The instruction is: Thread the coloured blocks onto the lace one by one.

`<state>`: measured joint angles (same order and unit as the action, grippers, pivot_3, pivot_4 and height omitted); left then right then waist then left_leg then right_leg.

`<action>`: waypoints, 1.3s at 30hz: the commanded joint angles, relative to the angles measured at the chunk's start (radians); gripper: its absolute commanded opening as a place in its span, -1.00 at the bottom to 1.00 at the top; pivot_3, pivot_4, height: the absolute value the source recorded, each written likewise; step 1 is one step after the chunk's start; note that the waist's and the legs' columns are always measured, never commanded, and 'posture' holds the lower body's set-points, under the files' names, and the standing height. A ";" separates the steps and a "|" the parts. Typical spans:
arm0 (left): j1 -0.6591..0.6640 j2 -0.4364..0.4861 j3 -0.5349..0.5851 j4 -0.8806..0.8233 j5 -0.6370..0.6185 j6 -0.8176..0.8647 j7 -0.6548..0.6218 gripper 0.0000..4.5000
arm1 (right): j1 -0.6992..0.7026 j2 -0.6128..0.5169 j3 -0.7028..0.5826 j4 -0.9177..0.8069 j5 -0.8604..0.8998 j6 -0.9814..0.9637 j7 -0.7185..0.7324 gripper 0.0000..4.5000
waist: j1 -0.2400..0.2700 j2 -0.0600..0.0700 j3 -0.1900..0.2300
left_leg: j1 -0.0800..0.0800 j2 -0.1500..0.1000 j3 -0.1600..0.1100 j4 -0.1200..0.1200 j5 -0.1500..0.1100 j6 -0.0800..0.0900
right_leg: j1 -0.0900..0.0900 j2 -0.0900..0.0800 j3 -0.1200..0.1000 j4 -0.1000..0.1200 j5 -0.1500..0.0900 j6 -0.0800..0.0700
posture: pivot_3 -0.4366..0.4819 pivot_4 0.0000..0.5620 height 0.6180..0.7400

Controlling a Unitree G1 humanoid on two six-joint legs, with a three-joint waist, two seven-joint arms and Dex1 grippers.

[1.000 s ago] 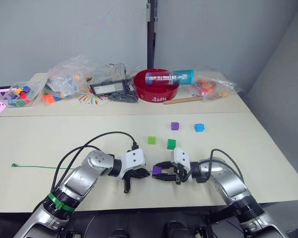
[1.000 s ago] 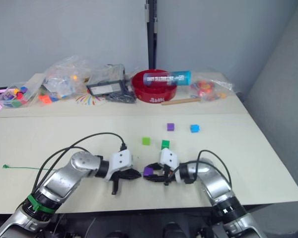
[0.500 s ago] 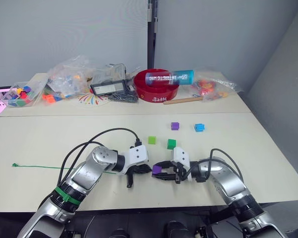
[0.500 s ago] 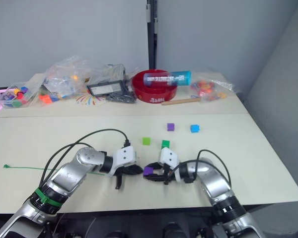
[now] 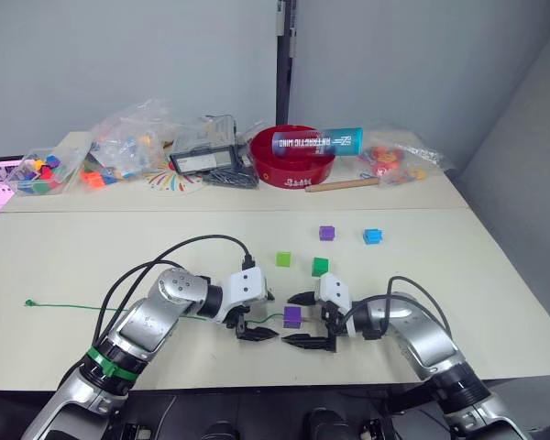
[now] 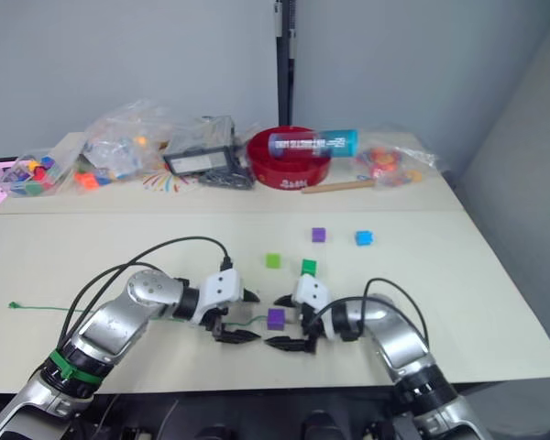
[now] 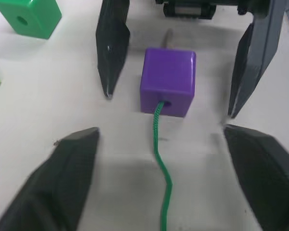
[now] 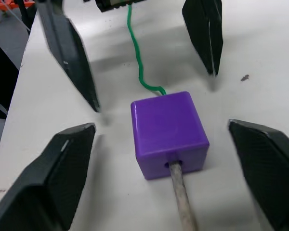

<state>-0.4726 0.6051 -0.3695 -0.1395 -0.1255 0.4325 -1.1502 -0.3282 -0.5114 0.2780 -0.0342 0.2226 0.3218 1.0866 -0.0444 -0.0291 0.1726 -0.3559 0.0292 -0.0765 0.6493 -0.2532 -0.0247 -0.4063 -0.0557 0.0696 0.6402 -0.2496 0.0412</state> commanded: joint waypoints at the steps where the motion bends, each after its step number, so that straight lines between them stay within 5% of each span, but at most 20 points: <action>1: -0.019 -0.047 -0.007 0.025 -0.015 -0.072 -0.002 0.96 | 0.046 -0.059 -0.078 -0.103 0.046 0.021 0.000 1.00 | 0.010 0.000 0.000 | -0.001 -0.001 0.000 0.000 0.000 0.000 | 0.000 -0.001 -0.001 0.000 0.000 0.000 | -0.05 -0.47 0.85; 11: -0.055 -0.146 -0.053 0.199 0.032 -0.213 -0.012 0.96 | 0.104 -0.111 -0.107 -0.153 0.034 0.036 -0.043 1.00 | 0.000 0.000 0.000 | -0.002 -0.002 0.000 0.000 0.000 0.000 | -0.001 -0.002 0.000 0.000 0.000 0.000 | -0.05 -0.47 0.85; 21: -0.070 -0.178 -0.063 0.239 0.046 -0.234 -0.026 -0.43 | 0.088 -0.104 -0.082 -0.125 0.014 0.025 -0.050 1.00 | 0.003 -0.001 0.000 | -0.002 -0.003 0.000 0.000 0.000 0.000 | -0.001 -0.002 0.000 -0.001 0.000 0.001 | -0.05 -0.47 0.85; 27: -0.067 -0.177 -0.064 0.236 0.049 -0.235 -0.032 -0.47 | 0.080 -0.107 -0.075 -0.115 0.010 0.017 -0.041 1.00 | 0.003 -0.001 0.000 | -0.002 -0.003 0.000 0.000 0.000 0.000 | -0.001 -0.002 0.000 -0.001 0.000 0.001 | -0.05 -0.47 0.85; 39: -0.065 -0.165 -0.062 0.227 0.048 -0.230 -0.046 -0.47 | 0.074 -0.119 -0.066 -0.103 -0.007 -0.007 -0.022 -0.72 | 0.002 -0.001 0.000 | -0.002 -0.003 0.000 0.000 0.000 0.000 | -0.001 -0.002 0.000 0.000 0.000 0.000 | -0.05 -0.47 0.85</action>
<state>-0.5299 0.4325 -0.4308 0.1140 -0.0796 0.2167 -1.1839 -0.2490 -0.6175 0.2187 -0.1267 0.2170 0.3349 1.0605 -0.0423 -0.0297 0.1731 -0.3578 0.0266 -0.0767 0.6496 -0.2531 -0.0247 -0.4069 -0.0578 0.0693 0.6398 -0.2491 0.0415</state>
